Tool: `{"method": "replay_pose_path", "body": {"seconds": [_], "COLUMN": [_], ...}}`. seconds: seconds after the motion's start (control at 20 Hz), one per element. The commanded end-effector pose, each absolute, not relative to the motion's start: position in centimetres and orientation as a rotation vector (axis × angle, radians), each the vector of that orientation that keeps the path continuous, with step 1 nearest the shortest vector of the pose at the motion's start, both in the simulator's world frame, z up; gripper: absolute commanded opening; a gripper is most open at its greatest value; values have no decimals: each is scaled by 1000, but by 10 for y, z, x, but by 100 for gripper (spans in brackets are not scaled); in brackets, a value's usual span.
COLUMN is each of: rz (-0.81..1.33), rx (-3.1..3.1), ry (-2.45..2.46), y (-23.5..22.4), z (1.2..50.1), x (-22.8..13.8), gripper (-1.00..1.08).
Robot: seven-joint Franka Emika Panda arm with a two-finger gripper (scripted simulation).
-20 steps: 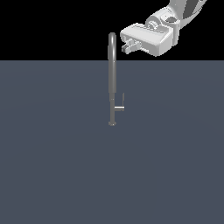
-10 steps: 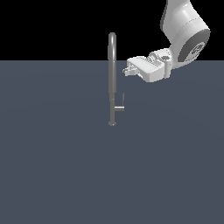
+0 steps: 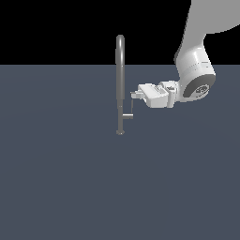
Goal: Turn on the faucet by rotating a designated handle.
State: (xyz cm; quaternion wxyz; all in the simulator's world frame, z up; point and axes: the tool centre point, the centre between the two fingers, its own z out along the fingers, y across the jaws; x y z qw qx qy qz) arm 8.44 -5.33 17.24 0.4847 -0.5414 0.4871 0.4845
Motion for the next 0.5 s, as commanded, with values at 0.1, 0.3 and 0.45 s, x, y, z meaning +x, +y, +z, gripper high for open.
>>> {"method": "replay_pose_path", "body": {"seconds": [0.1,0.3,0.45], "rz": [1199,1206,1206], "rx": [-1235,-1206,-1205], "ry": [1206,1212,1213], "y": [-50,-49,-49], "z": [155,148,148], "x": [88,89,89], "gripper": [-100,-100,-100]}}
